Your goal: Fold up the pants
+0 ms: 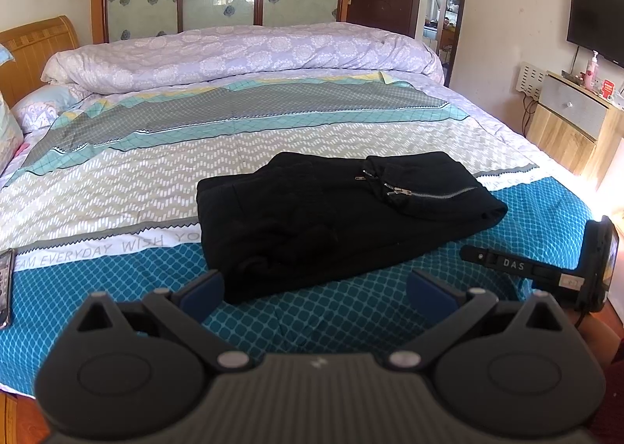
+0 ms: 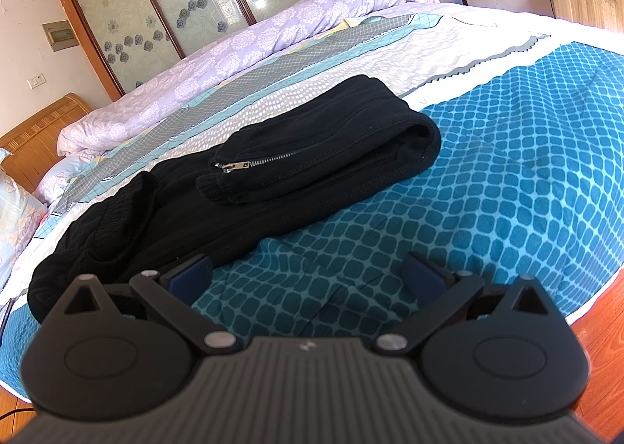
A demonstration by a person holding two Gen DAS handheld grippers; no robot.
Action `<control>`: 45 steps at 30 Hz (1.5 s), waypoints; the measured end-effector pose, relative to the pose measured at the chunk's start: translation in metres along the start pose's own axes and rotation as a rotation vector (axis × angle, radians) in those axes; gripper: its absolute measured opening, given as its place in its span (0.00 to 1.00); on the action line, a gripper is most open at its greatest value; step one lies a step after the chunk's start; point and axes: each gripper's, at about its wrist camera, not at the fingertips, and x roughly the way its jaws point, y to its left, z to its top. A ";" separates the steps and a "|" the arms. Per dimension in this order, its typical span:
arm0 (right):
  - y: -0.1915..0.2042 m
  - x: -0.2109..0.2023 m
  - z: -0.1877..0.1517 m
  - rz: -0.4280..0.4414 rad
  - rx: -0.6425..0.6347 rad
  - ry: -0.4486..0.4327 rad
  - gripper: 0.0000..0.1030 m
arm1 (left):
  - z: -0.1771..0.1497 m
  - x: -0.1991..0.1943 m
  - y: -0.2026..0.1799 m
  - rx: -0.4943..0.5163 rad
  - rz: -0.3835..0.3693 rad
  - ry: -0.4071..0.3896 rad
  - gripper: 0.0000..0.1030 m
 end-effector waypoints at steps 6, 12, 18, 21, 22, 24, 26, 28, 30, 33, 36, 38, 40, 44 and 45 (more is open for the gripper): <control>0.000 0.000 0.000 0.000 0.000 0.000 1.00 | 0.000 0.000 -0.001 0.003 -0.001 0.001 1.00; 0.001 0.000 0.000 0.000 0.000 0.000 1.00 | 0.000 0.000 -0.001 0.002 0.000 0.000 1.00; 0.000 0.000 0.000 0.000 0.000 0.000 1.00 | 0.000 0.000 -0.001 0.002 0.000 0.001 1.00; 0.000 0.000 0.000 0.001 0.001 0.000 1.00 | 0.000 0.000 -0.001 0.002 -0.001 0.001 1.00; 0.001 0.000 0.000 0.001 0.000 0.000 1.00 | 0.000 0.001 -0.001 0.002 0.000 0.001 1.00; 0.001 0.000 0.000 0.000 0.000 0.000 1.00 | 0.000 0.001 -0.001 0.001 0.000 0.001 1.00; 0.001 0.000 0.000 0.000 0.000 0.000 1.00 | 0.000 0.001 -0.001 0.001 -0.002 0.002 1.00; 0.001 0.000 0.000 0.001 0.000 0.000 1.00 | 0.000 0.001 -0.002 0.002 -0.002 0.003 1.00; 0.001 0.000 -0.001 0.000 -0.001 0.000 1.00 | 0.000 0.001 -0.002 0.002 -0.002 0.003 1.00; 0.000 0.000 0.000 0.001 -0.001 0.000 1.00 | -0.001 0.001 -0.003 0.002 -0.004 0.005 1.00; 0.001 0.000 -0.001 0.001 -0.001 0.000 1.00 | -0.002 0.002 -0.002 0.002 -0.006 0.007 1.00; 0.001 0.000 -0.001 0.001 -0.001 0.000 1.00 | -0.002 0.002 -0.002 0.002 -0.006 0.008 1.00; 0.001 0.000 -0.001 0.001 -0.001 0.000 1.00 | -0.002 0.003 -0.001 0.003 -0.008 0.010 1.00; 0.001 0.000 -0.001 0.001 -0.001 0.000 1.00 | -0.002 0.003 0.000 0.003 -0.009 0.011 1.00; 0.000 0.000 -0.001 0.001 -0.001 0.000 1.00 | -0.002 0.003 0.000 0.003 -0.009 0.011 1.00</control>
